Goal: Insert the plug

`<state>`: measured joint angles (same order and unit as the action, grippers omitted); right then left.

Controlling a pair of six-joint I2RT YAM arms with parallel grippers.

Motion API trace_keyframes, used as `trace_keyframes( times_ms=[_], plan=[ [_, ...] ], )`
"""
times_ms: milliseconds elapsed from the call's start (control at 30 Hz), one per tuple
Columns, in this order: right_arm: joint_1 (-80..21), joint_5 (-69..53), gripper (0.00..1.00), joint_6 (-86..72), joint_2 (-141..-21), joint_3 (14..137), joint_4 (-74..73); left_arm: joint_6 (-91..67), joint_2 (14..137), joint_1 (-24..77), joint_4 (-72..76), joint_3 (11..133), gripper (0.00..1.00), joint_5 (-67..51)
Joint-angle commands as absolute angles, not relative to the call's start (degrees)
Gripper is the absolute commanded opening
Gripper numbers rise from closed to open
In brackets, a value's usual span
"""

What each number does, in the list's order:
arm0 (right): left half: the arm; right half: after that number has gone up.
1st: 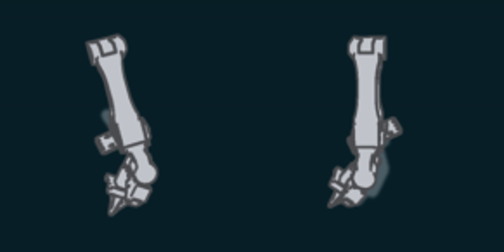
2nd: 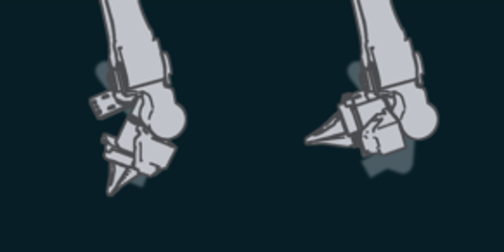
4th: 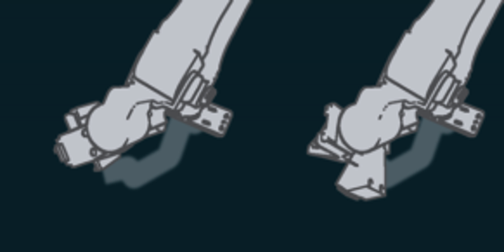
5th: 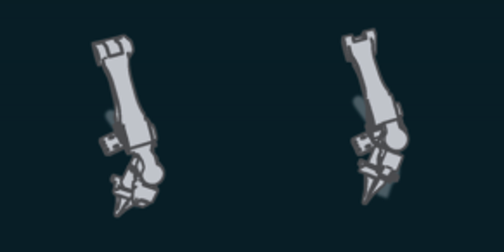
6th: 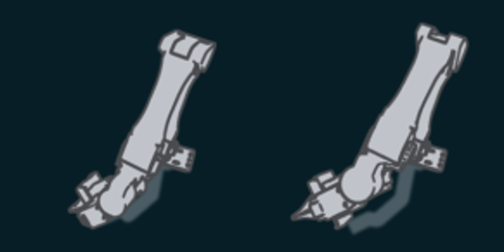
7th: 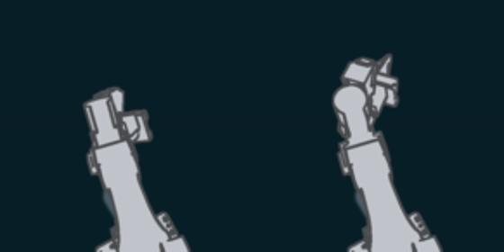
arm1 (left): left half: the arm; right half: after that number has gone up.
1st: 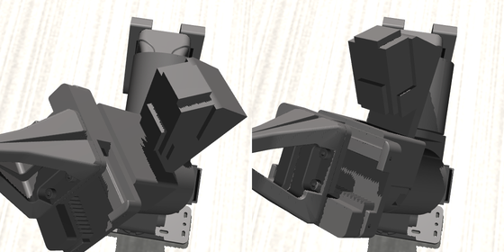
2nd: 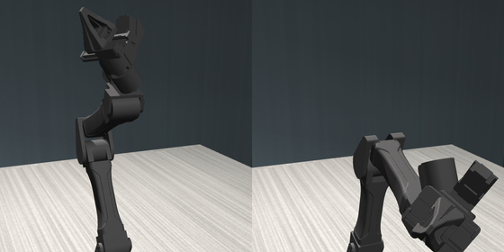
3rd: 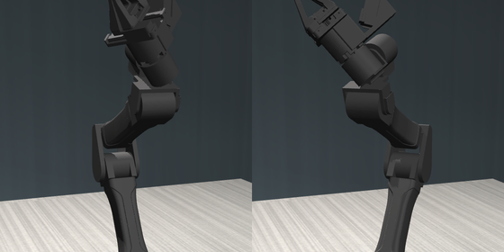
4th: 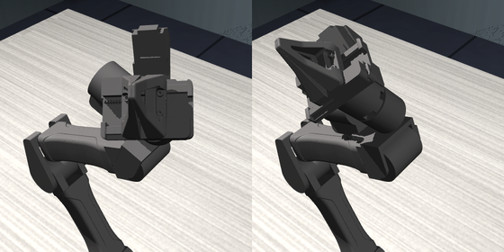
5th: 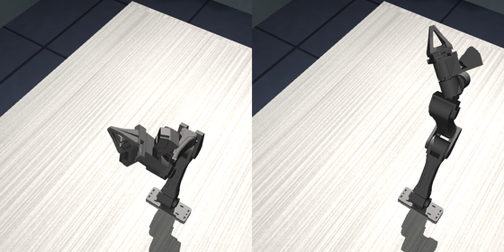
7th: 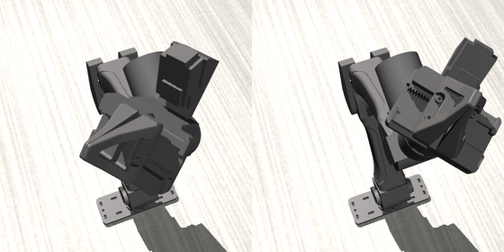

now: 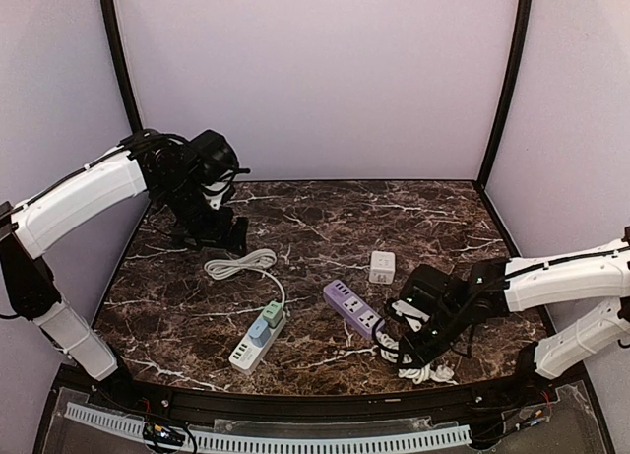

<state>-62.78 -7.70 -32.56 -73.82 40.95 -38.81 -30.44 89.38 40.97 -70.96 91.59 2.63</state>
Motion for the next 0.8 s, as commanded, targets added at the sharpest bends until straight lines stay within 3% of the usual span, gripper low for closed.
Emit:
trace_keyframes(
  times_ms=[0,233,467,767],
  plan=[
    [-63.5,-8.6,0.27,-35.9,-72.5,38.5,-37.2,-31.0,89.1,40.6,-69.6,90.2,0.99,2.0],
    [-63.7,-6.7,0.41,-36.4,-73.4,37.3,-37.0,-30.9,89.6,40.6,-69.0,90.1,0.99,2.0],
    [-63.8,-6.1,0.67,-37.7,-75.0,38.2,-36.0,-30.7,90.1,40.6,-68.9,90.4,0.99,1.9],
    [-63.9,-1.8,0.88,-37.1,-71.5,47.1,-40.8,-29.7,90.7,40.6,-69.7,91.7,0.99,2.5]
  ],
)
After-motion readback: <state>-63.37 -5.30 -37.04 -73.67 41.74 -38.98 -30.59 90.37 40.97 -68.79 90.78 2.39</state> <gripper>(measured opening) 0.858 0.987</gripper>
